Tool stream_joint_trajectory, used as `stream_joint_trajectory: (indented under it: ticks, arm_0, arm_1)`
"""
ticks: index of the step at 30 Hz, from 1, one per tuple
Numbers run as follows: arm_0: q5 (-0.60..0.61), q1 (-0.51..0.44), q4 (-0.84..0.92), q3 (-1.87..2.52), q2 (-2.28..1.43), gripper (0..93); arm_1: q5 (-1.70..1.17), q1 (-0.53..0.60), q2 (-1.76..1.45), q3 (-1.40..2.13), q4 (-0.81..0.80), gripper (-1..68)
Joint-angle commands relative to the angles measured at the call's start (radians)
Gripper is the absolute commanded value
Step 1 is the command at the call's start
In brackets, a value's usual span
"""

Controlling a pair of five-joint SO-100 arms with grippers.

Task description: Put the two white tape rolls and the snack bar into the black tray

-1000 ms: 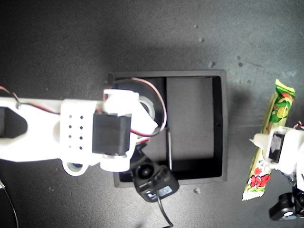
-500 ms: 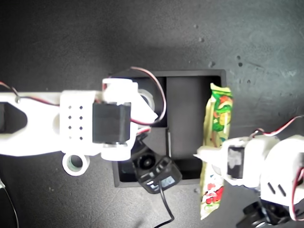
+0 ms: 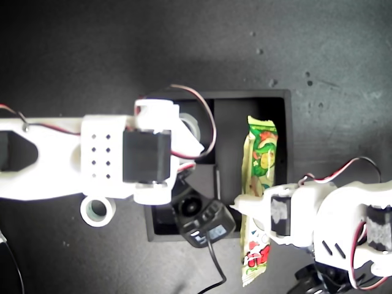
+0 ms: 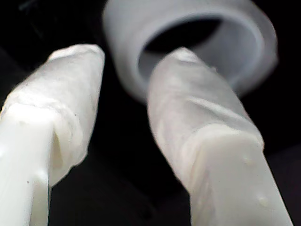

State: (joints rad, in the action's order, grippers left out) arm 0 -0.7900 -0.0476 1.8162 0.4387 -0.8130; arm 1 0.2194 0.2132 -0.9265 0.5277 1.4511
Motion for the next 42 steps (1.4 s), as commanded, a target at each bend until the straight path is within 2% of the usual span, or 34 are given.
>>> stream_joint_trajectory:
  ticks: [1, 4, 12, 14, 17, 21, 24, 28, 35, 38, 42]
  arm_0:
    - [0.011, -0.015, 0.018, -0.037, -0.034, 11.9]
    - [0.005, -0.015, 0.018, -0.025, -0.048, 12.4]
    - [0.008, -0.014, 0.018, -0.015, -0.091, 12.3]
    - [0.02, -0.008, 0.02, 0.032, -0.183, 12.1]
    - [0.038, 0.011, 0.02, 0.156, -0.416, 12.1]
    - [-0.02, -0.005, 0.02, 0.417, -0.781, 12.1]
    - [-0.141, -0.091, 0.015, 0.643, -0.979, 12.0]
    - [-0.305, -0.233, -0.087, 0.931, -1.088, 11.9]
    - [-0.522, -0.434, -0.383, 1.292, -1.137, 12.7]
    - [-0.601, -0.497, -0.543, 1.443, -1.173, 12.8]
    - [-0.652, -0.546, -0.664, 1.503, -1.138, 12.6]
  arm_1:
    - [0.011, 0.011, -0.011, -0.029, 0.044, 35.0]
    - [0.011, 0.011, -0.011, -0.026, 0.074, 36.3]
    - [0.014, 0.005, -0.011, -0.038, 0.123, 34.6]
    - [0.021, -0.009, -0.011, -0.094, 0.198, 31.9]
    - [0.044, -0.055, -0.028, -0.258, 0.351, 24.3]
    - [0.146, -0.12, -0.264, -0.127, 0.351, 13.9]
    - [0.328, -0.209, -0.476, 0.153, 0.35, 0.3]
    - [0.518, -0.287, -0.647, 0.522, 0.337, -0.1]
    - [0.71, -0.236, -0.85, 1.02, 0.123, -0.3]
    - [0.805, -0.213, -1.085, 1.295, -0.011, -0.5]
    - [0.913, -0.204, -1.457, 1.644, -0.127, -0.6]
